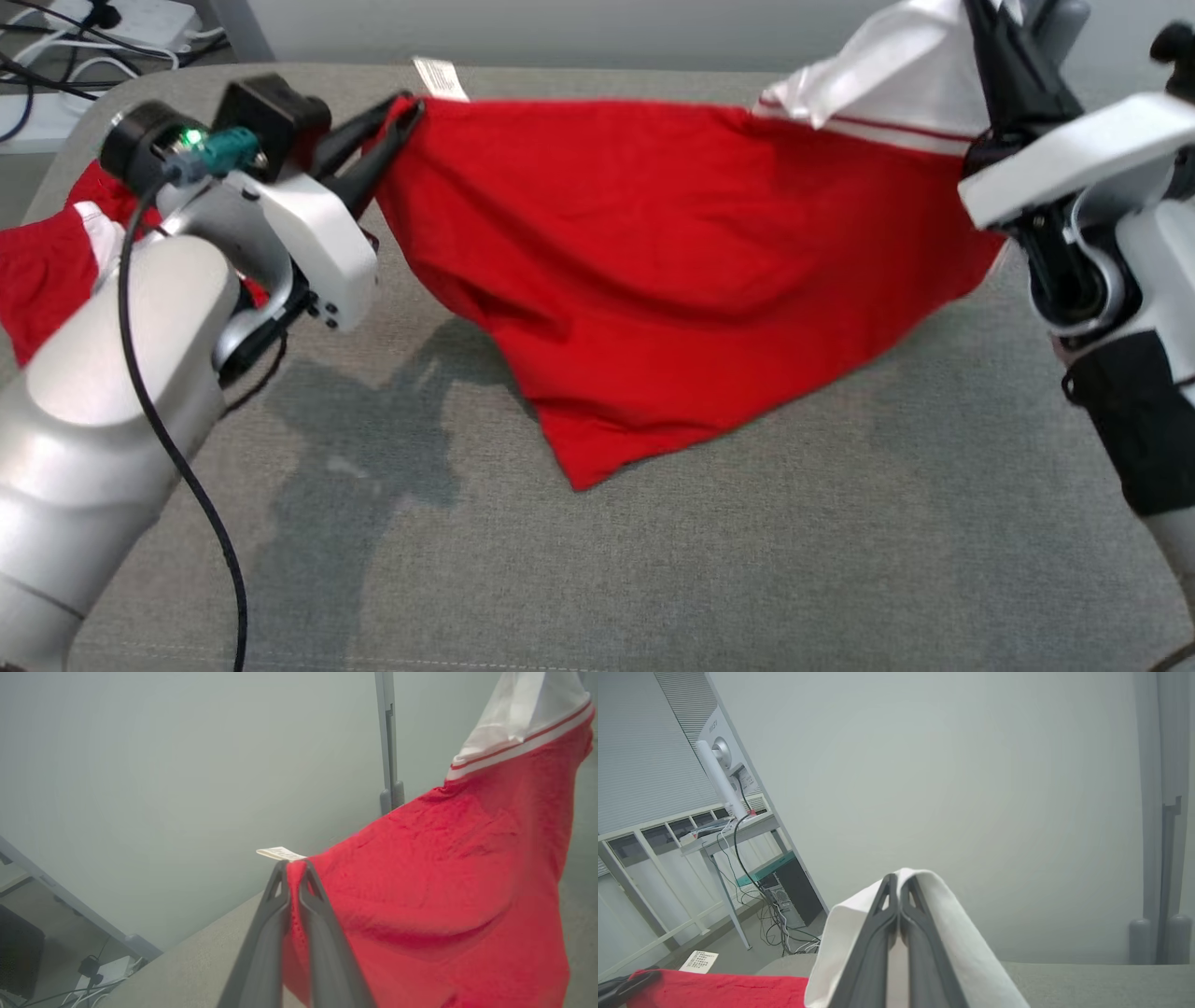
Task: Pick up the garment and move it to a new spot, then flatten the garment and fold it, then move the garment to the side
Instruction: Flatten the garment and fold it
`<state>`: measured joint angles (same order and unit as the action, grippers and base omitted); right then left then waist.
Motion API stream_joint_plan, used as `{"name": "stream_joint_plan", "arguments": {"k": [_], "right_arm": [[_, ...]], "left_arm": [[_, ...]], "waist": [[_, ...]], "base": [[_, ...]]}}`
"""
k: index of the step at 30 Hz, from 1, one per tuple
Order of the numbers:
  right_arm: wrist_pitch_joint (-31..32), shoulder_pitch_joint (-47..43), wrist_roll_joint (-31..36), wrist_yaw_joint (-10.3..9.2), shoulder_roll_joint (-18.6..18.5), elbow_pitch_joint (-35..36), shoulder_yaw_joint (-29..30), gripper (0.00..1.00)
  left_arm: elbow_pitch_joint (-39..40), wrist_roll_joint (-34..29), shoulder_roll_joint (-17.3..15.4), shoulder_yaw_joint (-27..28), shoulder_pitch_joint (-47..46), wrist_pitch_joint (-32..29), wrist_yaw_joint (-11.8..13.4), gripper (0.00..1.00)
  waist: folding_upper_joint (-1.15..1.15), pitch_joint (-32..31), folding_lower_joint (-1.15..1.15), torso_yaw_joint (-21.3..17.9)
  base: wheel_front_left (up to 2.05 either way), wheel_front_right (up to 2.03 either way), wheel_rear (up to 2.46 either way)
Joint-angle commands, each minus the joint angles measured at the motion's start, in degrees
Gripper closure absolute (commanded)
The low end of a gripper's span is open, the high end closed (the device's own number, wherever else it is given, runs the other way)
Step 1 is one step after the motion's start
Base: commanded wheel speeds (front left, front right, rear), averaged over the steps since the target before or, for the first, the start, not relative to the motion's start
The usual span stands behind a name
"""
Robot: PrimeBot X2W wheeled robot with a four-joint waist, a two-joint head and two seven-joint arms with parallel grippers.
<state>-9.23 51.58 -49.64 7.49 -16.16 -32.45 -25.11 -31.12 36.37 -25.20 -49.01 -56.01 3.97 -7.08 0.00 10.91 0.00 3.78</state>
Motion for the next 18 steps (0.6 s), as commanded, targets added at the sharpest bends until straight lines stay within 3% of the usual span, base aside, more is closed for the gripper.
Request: {"name": "stream_joint_plan", "arguments": {"k": [1,11,14,18], "right_arm": [[0.2,2.2,0.5,0.00,0.7,0.3,-0.5,1.00],[-4.6,19.1,-0.6,0.00,2.3,-8.0,0.4,1.00],[-4.6,19.4,-3.6,0.00,1.0,-6.1,0.3,1.00],[2.0,12.9,-8.7,0.00,-2.3,-0.1,-5.3,1.00]], "left_arm": [[0.0,1.0,-2.9,1.8,-4.3,0.3,-0.4,1.00],[-7.7,2.9,-5.2,0.3,-21.1,10.3,-0.4,1.00],[-6.7,3.8,-5.6,0.3,-22.0,10.9,-0.4,1.00],[-3.8,7.8,-7.1,-2.9,-15.2,11.0,-0.4,1.00]], "waist": [[0.00,0.7,0.00,-1.0],[0.00,-0.8,0.00,-4.6],[0.00,-1.4,0.00,-4.6],[0.00,-2.9,0.00,-4.4]], "base": [[0.00,0.00,0.00],[0.00,0.00,0.00],[0.00,0.00,0.00],[0.00,0.00,0.00]]}}
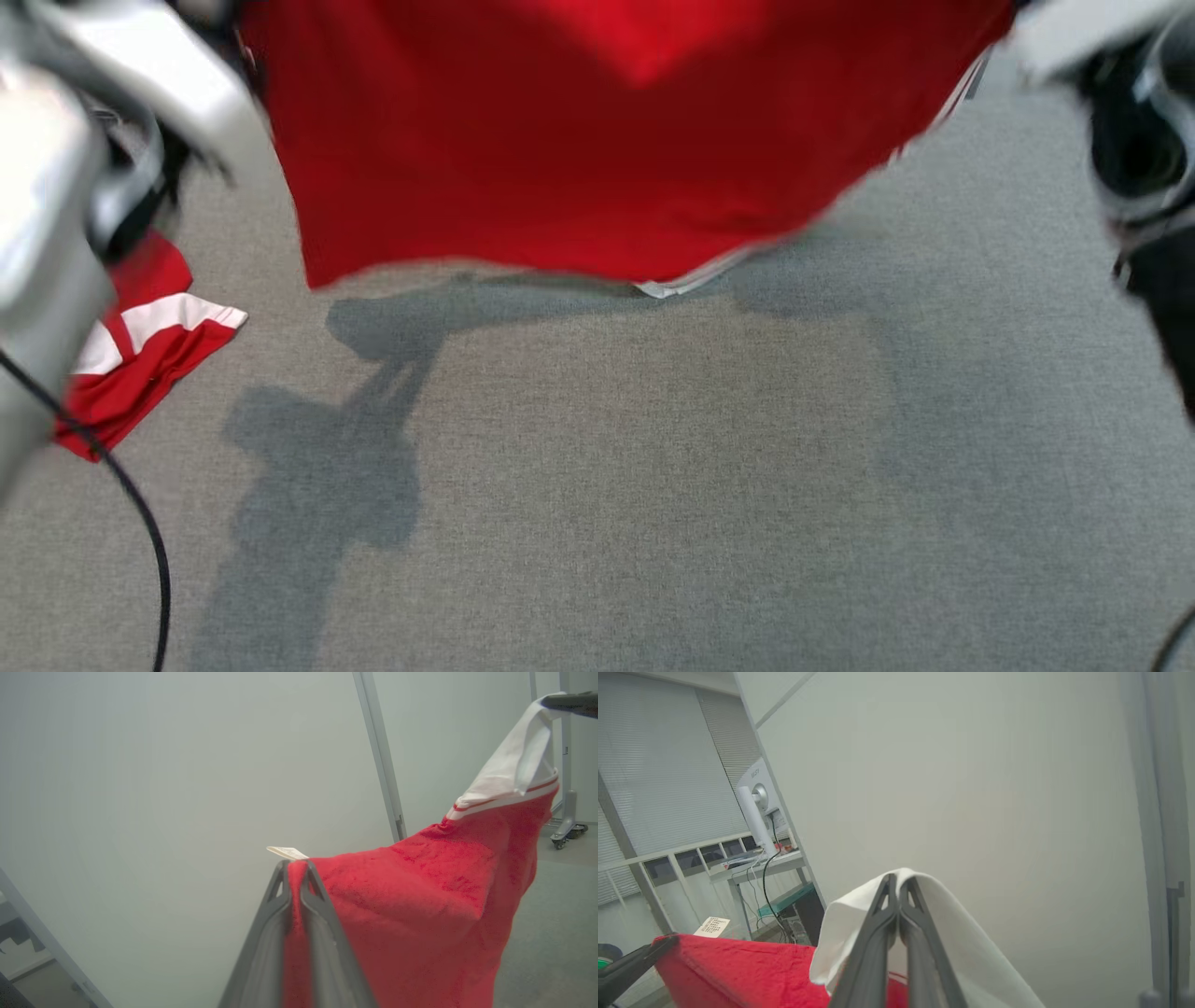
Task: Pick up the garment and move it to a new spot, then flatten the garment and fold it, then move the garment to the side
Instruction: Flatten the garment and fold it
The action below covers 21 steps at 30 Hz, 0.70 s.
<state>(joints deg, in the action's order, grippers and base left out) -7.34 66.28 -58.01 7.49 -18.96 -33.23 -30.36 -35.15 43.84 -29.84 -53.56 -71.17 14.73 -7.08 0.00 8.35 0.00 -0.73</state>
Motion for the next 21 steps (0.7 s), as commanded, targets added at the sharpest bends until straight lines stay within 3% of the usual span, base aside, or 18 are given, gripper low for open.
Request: {"name": "stream_joint_plan", "arguments": {"k": [1,6,9,14,21], "right_arm": [[1.9,-4.1,-1.8,0.00,-0.7,2.4,-1.3,1.00],[8.7,-16.8,-6.9,0.00,-7.0,10.2,-6.1,1.00],[9.9,-24.0,-8.3,0.00,-9.7,14.0,-7.7,1.00],[9.9,-34.6,-9.7,0.00,-11.1,18.7,-8.7,1.00],[10.1,-45.0,-10.0,0.00,-12.1,24.3,-8.2,1.00]], "left_arm": [[1.1,2.3,-2.9,0.7,2.7,-0.2,-0.4,1.00],[4.5,11.3,-5.2,-0.8,17.3,-2.2,0.1,1.00],[7.2,14.7,-4.5,0.0,25.6,-1.3,3.6,1.00],[12.5,17.3,-2.6,1.4,38.4,0.0,8.9,1.00],[18.2,17.6,-0.3,4.0,49.3,0.2,12.2,1.00]], "waist": [[0.00,-0.7,0.00,0.1],[0.00,-2.5,0.00,0.8],[0.00,-3.7,0.00,1.3],[0.00,-5.5,0.00,1.6],[0.00,-7.2,0.00,1.9]], "base": [[0.00,0.00,0.00],[0.00,0.00,0.00],[0.00,0.00,0.00],[0.00,0.00,0.00],[0.00,0.00,0.00]]}}
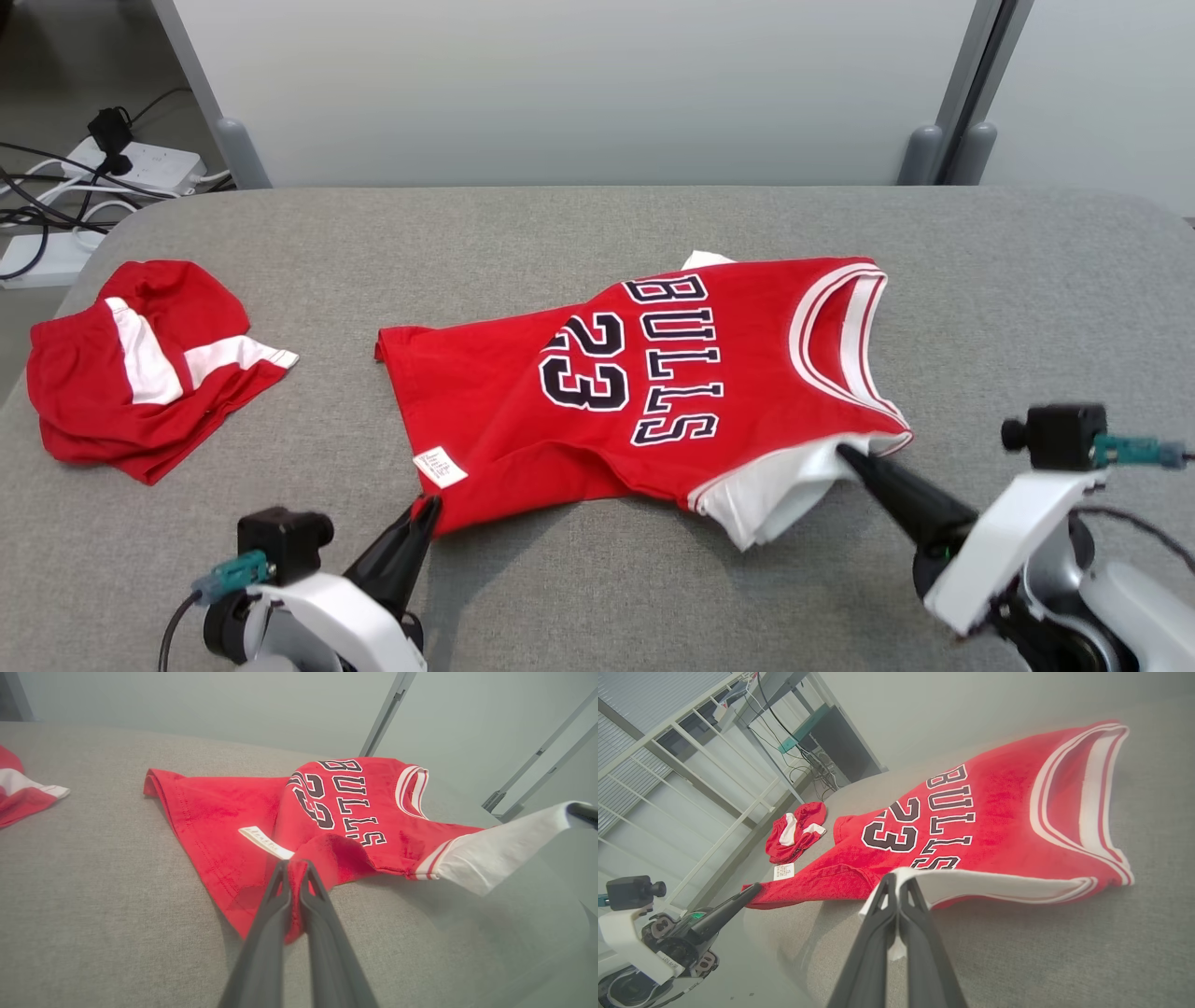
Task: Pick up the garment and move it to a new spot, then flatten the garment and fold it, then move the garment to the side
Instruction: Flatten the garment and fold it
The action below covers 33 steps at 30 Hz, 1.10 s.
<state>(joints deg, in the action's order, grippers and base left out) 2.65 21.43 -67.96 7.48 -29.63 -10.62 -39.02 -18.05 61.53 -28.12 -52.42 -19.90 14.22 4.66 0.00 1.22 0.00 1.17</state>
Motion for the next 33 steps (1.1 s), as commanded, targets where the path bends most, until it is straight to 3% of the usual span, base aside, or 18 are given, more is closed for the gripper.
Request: {"name": "stream_joint_plan", "arguments": {"k": [1,5,11,14,18,20,23,25,29,33], "right_arm": [[0.4,-1.7,-0.1,0.01,-1.6,2.7,0.7,1.00],[4.8,-7.9,1.8,0.01,-3.8,9.0,2.2,1.00],[11.1,-13.2,4.7,0.01,-4.2,14.9,8.5,1.00],[15.1,-11.8,7.1,0.01,-1.4,15.5,10.9,1.00],[22.3,-2.8,9.1,0.01,3.3,13.5,14.1,1.00],[27.0,4.8,9.6,0.01,6.0,9.2,16.2,1.00],[30.4,20.1,11.6,0.01,12.5,-2.8,22.7,1.00],[25.2,32.2,16.3,0.01,16.5,-11.4,29.0,1.00],[9.1,52.8,23.2,0.01,21.5,-19.0,38.2,1.00],[2.3,60.0,23.6,0.01,21.7,-20.1,38.4,1.00]], "left_arm": [[2.1,-0.4,-2.1,3.4,-0.7,0.7,0.8,1.00],[8.3,-0.9,-5.1,3.5,2.7,-0.7,2.8,1.00],[18.0,1.6,-9.6,1.2,3.5,-10.5,4.2,1.00],[19.0,1.5,-10.9,-0.7,0.2,-16.6,2.2,1.00],[17.5,1.1,-11.4,-3.1,-10.8,-28.5,-4.0,1.00],[14.7,4.6,-10.4,-2.3,-17.6,-35.4,-7.7,1.00],[6.7,10.0,-8.8,1.2,-29.4,-43.4,-10.2,1.00],[0.8,4.1,-8.2,3.9,-40.1,-38.7,-11.2,1.00],[-7.4,-4.4,-3.8,11.9,-57.8,-16.5,-12.0,1.00],[-9.5,-7.3,-3.4,8.9,-64.1,-6.9,-12.1,1.00]], "waist": [[0.00,-0.2,0.00,-0.1],[0.00,0.7,0.00,-0.8],[0.00,5.7,0.00,-1.4],[0.00,9.7,0.00,-1.3],[0.00,15.7,0.00,-0.7],[0.00,18.8,0.00,-0.5],[0.00,22.7,0.00,-1.1],[0.00,23.6,0.00,-1.5],[0.00,24.8,0.00,-2.0],[0.00,23.5,0.00,-3.2]], "base": [[0.00,0.00,0.00],[0.00,0.00,0.00],[0.00,0.00,0.00],[0.00,0.00,0.00],[0.00,0.00,0.00],[0.00,0.00,0.00],[0.00,0.00,0.00],[0.00,0.00,0.00],[0.00,0.00,0.00],[0.00,0.00,0.00]]}}
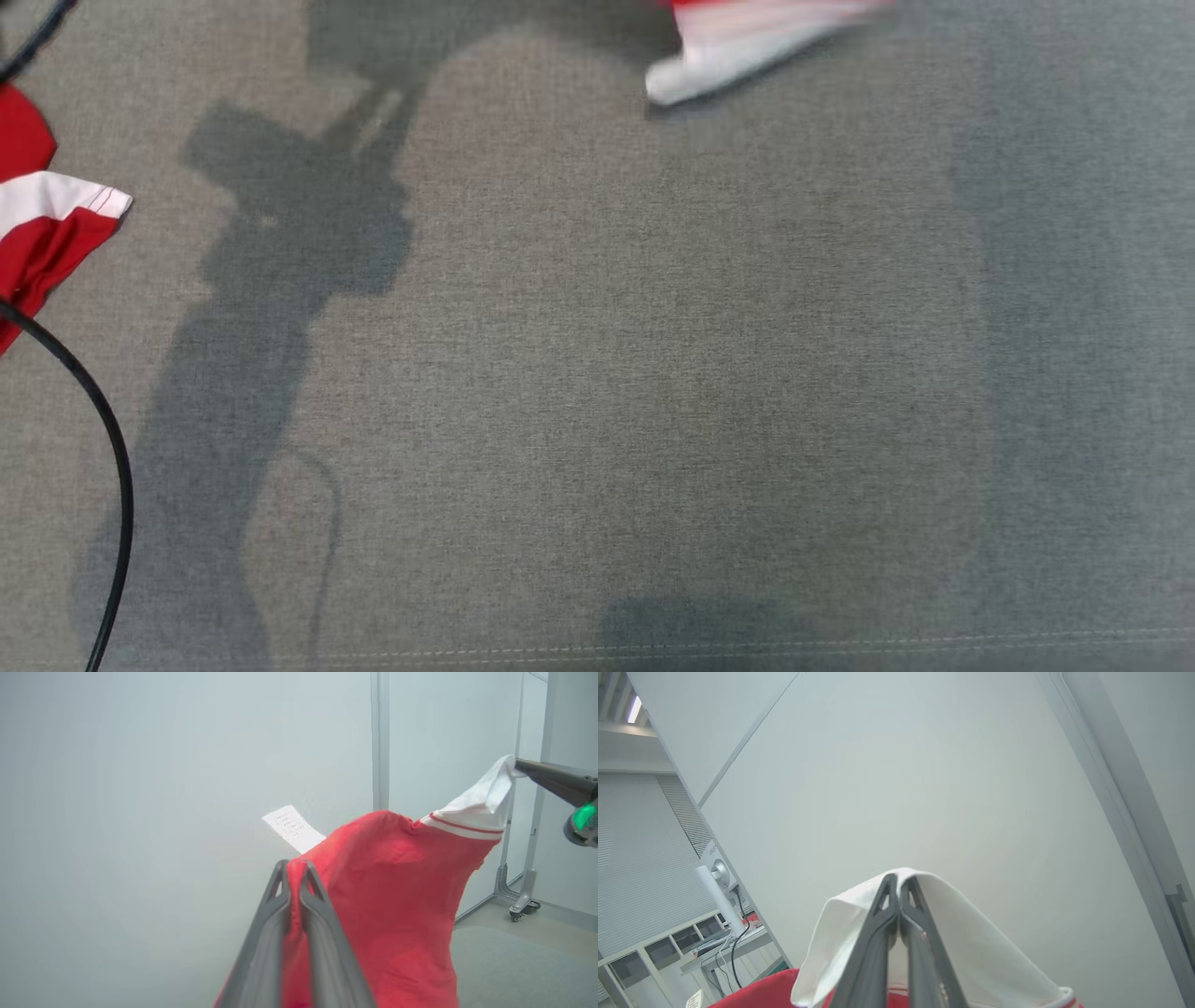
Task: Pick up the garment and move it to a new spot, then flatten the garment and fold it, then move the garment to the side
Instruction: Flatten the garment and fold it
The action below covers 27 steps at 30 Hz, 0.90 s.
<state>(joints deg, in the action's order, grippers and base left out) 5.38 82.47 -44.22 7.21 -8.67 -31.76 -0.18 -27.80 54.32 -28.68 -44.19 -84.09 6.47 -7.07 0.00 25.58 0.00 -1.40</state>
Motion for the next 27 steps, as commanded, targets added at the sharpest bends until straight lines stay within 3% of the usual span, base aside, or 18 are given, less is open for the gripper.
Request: {"name": "stream_joint_plan", "arguments": {"k": [1,5,12,19,27], "right_arm": [[-0.5,-0.9,-1.2,0.28,0.3,1.2,-0.6,1.00],[1.0,-4.0,-5.2,0.28,-2.7,4.5,-1.7,1.00],[8.7,-18.9,-13.2,0.28,-6.8,10.9,-3.5,1.00],[18.2,-42.4,-19.6,0.28,-9.7,14.2,-9.3,1.00],[19.3,-55.0,-22.2,0.28,-11.8,16.0,-11.0,1.00]], "left_arm": [[0.4,0.2,-3.2,-0.4,-0.3,2.7,-0.4,1.00],[0.7,3.5,-5.3,-3.3,2.3,7.3,-0.4,1.00],[-0.9,7.0,-7.3,-5.8,14.1,8.5,-0.4,1.00],[-1.1,6.9,-5.1,-7.0,33.3,8.5,-0.4,1.00],[0.2,2.7,-1.1,-1.6,45.4,8.5,-0.4,1.00]], "waist": [[0.00,-0.9,0.00,-1.0],[0.00,0.5,0.00,-1.8],[0.00,2.4,0.00,-2.1],[0.00,-1.1,0.00,-1.4],[0.00,-6.8,0.00,0.4]], "base": [[0.00,0.00,0.00],[0.00,0.00,0.00],[0.00,0.00,0.00],[0.00,0.00,0.00],[0.00,0.00,0.00]]}}
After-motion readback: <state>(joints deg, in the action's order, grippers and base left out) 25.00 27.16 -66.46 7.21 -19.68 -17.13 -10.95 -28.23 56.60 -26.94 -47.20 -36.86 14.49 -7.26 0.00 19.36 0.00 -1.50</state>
